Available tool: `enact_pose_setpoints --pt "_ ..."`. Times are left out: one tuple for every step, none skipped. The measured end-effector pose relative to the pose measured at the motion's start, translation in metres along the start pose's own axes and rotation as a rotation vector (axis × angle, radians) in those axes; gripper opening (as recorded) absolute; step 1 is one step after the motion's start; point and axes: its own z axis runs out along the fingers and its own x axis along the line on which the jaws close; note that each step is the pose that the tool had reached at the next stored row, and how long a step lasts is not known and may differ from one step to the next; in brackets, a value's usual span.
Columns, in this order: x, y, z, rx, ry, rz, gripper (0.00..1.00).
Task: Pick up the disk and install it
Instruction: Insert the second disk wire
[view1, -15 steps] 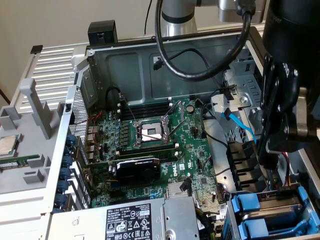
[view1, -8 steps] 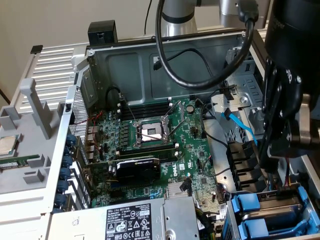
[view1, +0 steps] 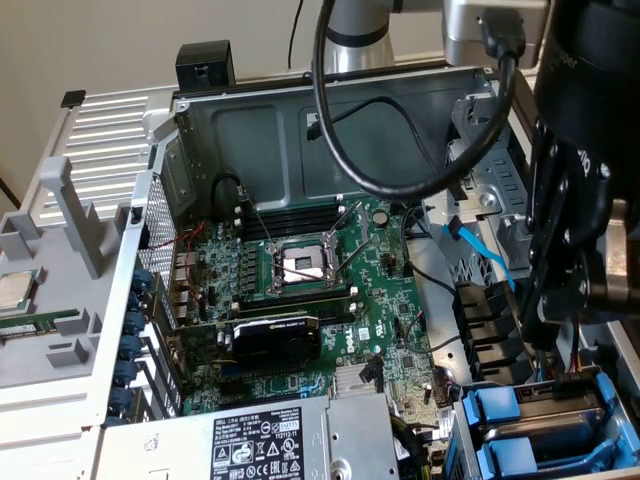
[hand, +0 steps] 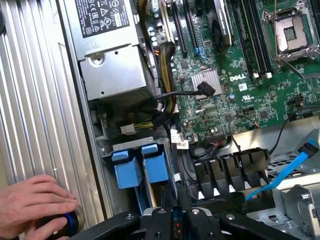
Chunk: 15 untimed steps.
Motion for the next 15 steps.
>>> enact_pose_setpoints --pt "0.0008 -0.0002 0.0 0.0001 -0.0004 -0.003 0.16" --pt "0.0017 -0.0004 -0.0003 0.0002 -0.0006 -0.007 0.16" --pt "0.0026 -0.0006 -0.0004 0.0003 -0.0011 -0.009 0.16" --pt "0.0037 -0.0009 -0.0005 0.0002 -0.0019 -0.011 0.16" --pt "0.005 -0.0013 -0.0005 0.0 -0.0033 -0.012 0.16" --pt "0.0062 -0.0017 -0.0004 -0.0004 -0.005 -0.012 0.16" --pt "0.0068 -0.0018 -0.0004 -0.0007 -0.0065 -0.013 0.16" --pt "0.0069 -0.0018 -0.0004 -0.0008 -0.0064 -0.012 0.16" --pt "0.0068 -0.0018 -0.0004 -0.0008 -0.0065 -0.012 0.16" --pt "0.0069 -0.0017 -0.0004 -0.0008 -0.0064 -0.012 0.16" --pt "0.0068 -0.0018 -0.0004 -0.0008 -0.0065 -0.012 0.16" --pt "0.0069 -0.0018 -0.0004 -0.0008 -0.0065 -0.012 0.16" --pt "0.0069 -0.0018 -0.0004 -0.0008 -0.0065 -0.013 0.16" --pt "0.0069 -0.0018 -0.0004 -0.0008 -0.0065 -0.013 0.16" --pt "0.0069 -0.0018 -0.0004 -0.0008 -0.0065 -0.013 0.16"
